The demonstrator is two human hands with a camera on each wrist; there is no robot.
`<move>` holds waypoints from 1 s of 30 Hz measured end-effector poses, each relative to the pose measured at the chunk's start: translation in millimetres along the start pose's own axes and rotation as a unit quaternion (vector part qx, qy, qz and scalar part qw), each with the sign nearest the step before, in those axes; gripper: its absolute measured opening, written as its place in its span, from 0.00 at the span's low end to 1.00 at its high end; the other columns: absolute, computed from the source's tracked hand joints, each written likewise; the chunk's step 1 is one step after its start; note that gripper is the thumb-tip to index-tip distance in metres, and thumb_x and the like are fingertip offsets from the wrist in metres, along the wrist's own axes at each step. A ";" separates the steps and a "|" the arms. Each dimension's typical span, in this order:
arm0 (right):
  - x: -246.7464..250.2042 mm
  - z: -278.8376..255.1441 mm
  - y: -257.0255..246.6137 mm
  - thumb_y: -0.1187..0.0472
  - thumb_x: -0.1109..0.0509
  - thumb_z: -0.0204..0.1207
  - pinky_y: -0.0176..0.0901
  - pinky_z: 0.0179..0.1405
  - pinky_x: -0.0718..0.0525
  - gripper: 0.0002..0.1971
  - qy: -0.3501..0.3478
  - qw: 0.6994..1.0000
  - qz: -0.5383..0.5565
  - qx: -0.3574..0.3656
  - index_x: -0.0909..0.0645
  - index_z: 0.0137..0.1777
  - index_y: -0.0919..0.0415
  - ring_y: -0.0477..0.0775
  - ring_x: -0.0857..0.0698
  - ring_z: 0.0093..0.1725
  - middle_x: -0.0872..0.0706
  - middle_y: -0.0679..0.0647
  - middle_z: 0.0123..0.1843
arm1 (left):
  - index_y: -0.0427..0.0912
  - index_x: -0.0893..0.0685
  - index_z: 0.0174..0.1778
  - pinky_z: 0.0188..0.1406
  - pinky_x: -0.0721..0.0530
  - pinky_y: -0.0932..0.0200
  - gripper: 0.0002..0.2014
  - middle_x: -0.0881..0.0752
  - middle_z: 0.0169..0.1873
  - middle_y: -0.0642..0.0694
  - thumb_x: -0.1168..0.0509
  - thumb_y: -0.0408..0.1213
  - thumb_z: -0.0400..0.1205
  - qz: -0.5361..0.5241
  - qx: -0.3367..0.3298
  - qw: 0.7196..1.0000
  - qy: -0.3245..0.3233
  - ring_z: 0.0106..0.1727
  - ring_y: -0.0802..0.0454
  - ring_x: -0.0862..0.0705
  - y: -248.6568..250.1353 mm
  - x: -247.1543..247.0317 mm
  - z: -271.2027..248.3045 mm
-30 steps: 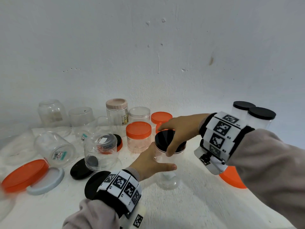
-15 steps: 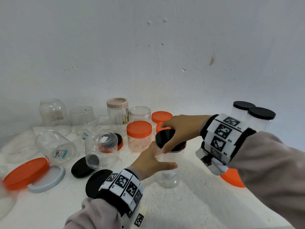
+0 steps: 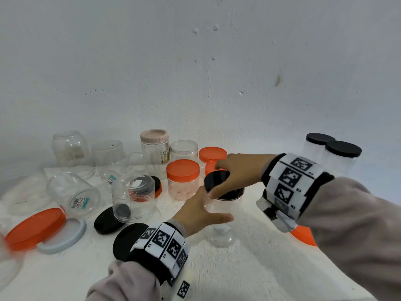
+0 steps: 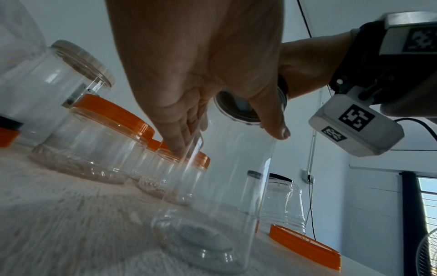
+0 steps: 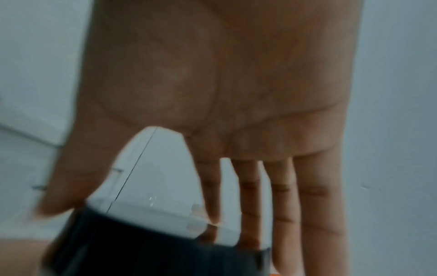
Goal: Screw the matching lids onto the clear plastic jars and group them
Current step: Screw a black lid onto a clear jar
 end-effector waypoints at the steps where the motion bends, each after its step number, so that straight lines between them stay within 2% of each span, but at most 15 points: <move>1: 1.7 -1.7 0.7 0.31 0.29 0.66 0.50 0.61 0.20 0.37 -0.022 1.000 0.014 0.014 0.31 0.73 0.45 0.51 0.24 0.64 0.27 0.46 0.65 | 0.58 0.39 0.77 0.72 0.28 0.55 0.46 0.27 0.73 0.57 0.20 0.52 0.66 -0.001 -0.001 1.000 0.000 0.74 0.55 0.28 0.4 -0.1 0.1; 3: 5.2 -4.0 0.2 0.40 0.24 0.68 0.53 0.68 0.25 0.41 -0.041 0.998 0.028 0.037 0.39 0.79 0.39 0.51 0.30 0.72 0.33 0.44 0.73 | 0.58 0.40 0.78 0.72 0.28 0.56 0.47 0.27 0.73 0.57 0.20 0.51 0.66 -0.006 -0.001 1.000 0.002 0.73 0.55 0.28 1.0 -0.3 0.3; 5: 6.1 -3.5 -1.9 0.43 0.24 0.69 0.53 0.68 0.25 0.39 -0.037 0.998 0.022 0.053 0.38 0.79 0.37 0.51 0.30 0.72 0.32 0.44 0.73 | 0.58 0.40 0.77 0.71 0.28 0.56 0.46 0.27 0.73 0.57 0.20 0.51 0.67 -0.005 -0.001 1.000 0.004 0.73 0.56 0.28 0.9 -0.5 0.5; 9: 1.7 0.4 -2.3 0.33 0.29 0.69 0.51 0.63 0.20 0.34 -0.020 0.999 0.006 0.040 0.31 0.74 0.41 0.51 0.25 0.65 0.29 0.46 0.63 | 0.57 0.38 0.75 0.71 0.28 0.55 0.45 0.27 0.72 0.56 0.20 0.51 0.66 -0.006 0.005 1.000 0.001 0.73 0.55 0.28 -0.7 -0.6 0.6; 12: -4.1 2.5 -2.9 0.25 0.37 0.68 0.51 0.59 0.19 0.37 0.001 1.000 -0.008 0.000 0.29 0.71 0.46 0.54 0.22 0.60 0.28 0.51 0.63 | 0.54 0.36 0.77 0.72 0.29 0.56 0.46 0.27 0.73 0.55 0.20 0.52 0.66 -0.009 0.015 1.000 0.004 0.74 0.54 0.29 -3.0 -0.1 1.0; 14: -5.8 3.8 -1.5 0.24 0.37 0.67 0.51 0.59 0.19 0.38 0.006 1.000 -0.001 -0.008 0.29 0.71 0.47 0.54 0.22 0.59 0.29 0.51 0.64 | 0.54 0.36 0.77 0.72 0.30 0.57 0.47 0.28 0.73 0.55 0.19 0.52 0.66 -0.012 0.014 1.000 0.005 0.74 0.54 0.29 -3.3 -0.1 0.9; 18: -2.4 2.4 1.7 0.35 0.26 0.66 0.49 0.62 0.22 0.40 -0.036 0.998 0.045 0.035 0.35 0.77 0.41 0.49 0.27 0.62 0.32 0.42 0.62 | 0.56 0.39 0.78 0.73 0.28 0.54 0.48 0.27 0.73 0.56 0.20 0.53 0.66 -0.007 0.005 1.000 0.003 0.73 0.55 0.28 -2.0 -1.0 1.0; 21: -0.9 0.9 1.5 0.40 0.24 0.67 0.45 0.59 0.22 0.37 -0.030 0.996 0.066 0.060 0.33 0.76 0.41 0.48 0.26 0.62 0.30 0.40 0.61 | 0.56 0.39 0.77 0.71 0.27 0.56 0.47 0.26 0.73 0.56 0.20 0.52 0.66 -0.007 0.005 1.000 0.009 0.72 0.56 0.27 -1.9 -1.0 0.8; 26: -2.3 0.2 -0.6 0.33 0.28 0.67 0.49 0.60 0.19 0.34 -0.006 0.997 0.049 0.052 0.28 0.71 0.45 0.49 0.23 0.59 0.26 0.43 0.59 | 0.59 0.38 0.74 0.66 0.29 0.61 0.44 0.26 0.72 0.58 0.20 0.52 0.66 -0.010 0.003 1.000 0.007 0.72 0.57 0.27 -3.0 -1.6 1.1; 30: -7.9 1.4 -4.1 0.26 0.37 0.69 0.46 0.53 0.18 0.37 0.025 1.000 -0.006 0.007 0.28 0.68 0.53 0.53 0.20 0.55 0.25 0.51 0.61 | 0.55 0.35 0.76 0.68 0.30 0.60 0.45 0.27 0.72 0.57 0.19 0.53 0.65 -0.017 0.015 1.000 0.010 0.73 0.57 0.29 -5.3 -0.6 0.6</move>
Point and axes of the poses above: each hand's wrist, its own z-axis towards the middle knuckle, its own x-axis out of the back of the hand, y = z × x, the point moved 4 cm from there along z, towards the middle knuckle
